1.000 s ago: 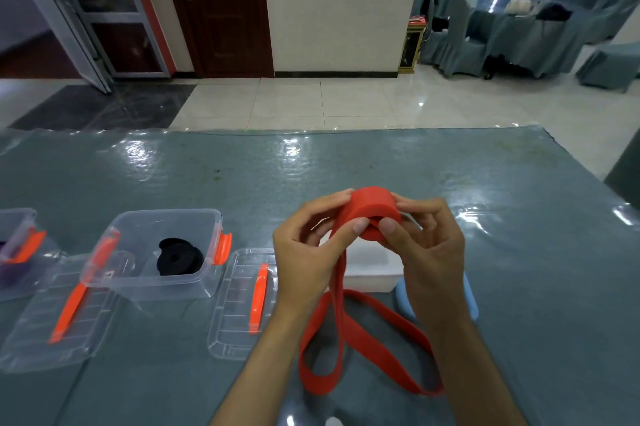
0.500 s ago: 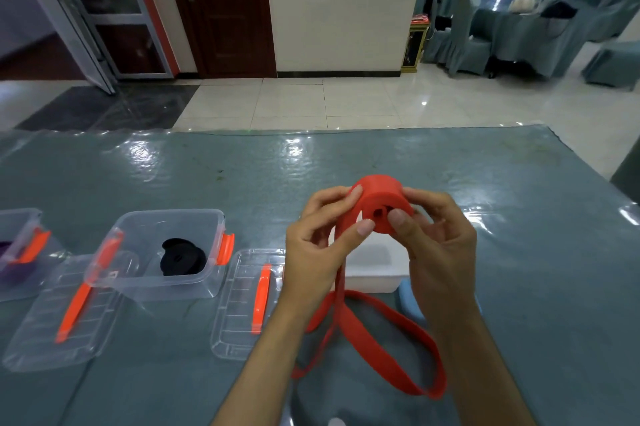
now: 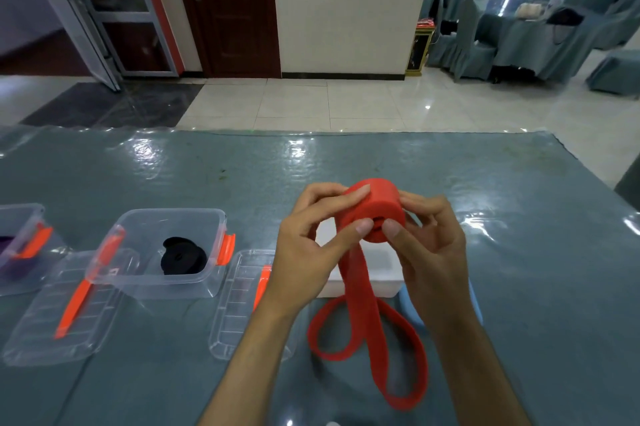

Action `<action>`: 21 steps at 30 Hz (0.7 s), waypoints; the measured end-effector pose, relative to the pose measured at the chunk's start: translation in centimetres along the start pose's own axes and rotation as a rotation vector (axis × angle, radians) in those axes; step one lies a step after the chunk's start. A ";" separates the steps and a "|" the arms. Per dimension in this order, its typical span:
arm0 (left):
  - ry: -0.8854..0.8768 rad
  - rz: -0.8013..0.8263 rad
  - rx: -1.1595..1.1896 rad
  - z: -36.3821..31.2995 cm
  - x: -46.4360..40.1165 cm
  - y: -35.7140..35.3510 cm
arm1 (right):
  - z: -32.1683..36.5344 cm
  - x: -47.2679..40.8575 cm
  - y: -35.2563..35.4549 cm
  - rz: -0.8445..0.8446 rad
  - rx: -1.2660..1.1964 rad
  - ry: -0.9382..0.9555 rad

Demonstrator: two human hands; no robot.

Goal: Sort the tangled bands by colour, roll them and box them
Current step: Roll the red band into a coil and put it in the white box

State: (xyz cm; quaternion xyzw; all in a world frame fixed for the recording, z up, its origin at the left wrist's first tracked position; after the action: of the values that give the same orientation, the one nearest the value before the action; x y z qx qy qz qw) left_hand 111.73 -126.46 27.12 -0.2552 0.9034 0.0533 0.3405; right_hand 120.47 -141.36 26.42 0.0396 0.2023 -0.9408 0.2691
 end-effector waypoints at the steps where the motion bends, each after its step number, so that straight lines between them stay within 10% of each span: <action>1: -0.029 0.019 -0.029 -0.3 -0.1 0.2 | 0.0 0.0 0.2 0.004 0.007 -0.024; 16: -0.025 -0.148 0.087 -1.2 -0.5 0.3 | 1.2 -0.2 -0.4 0.053 0.069 -0.056; 21: 0.013 0.032 0.062 -1.0 -1.0 1.1 | 1.3 -0.3 -0.6 -0.011 0.048 -0.004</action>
State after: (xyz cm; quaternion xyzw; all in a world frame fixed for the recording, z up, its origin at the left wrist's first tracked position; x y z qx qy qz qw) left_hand 111.25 -125.33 28.47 -0.2307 0.9108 0.0290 0.3413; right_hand 120.45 -141.30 27.86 0.0430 0.1791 -0.9470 0.2631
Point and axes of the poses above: each hand's wrist, its own x-axis away from the middle knuckle, its own y-axis out of the back of the hand, z = x × y, the point moved 6 cm from there along -x, towards the middle knuckle, and after that the axes turned 11 degrees about -y, right-handed, at the moved point
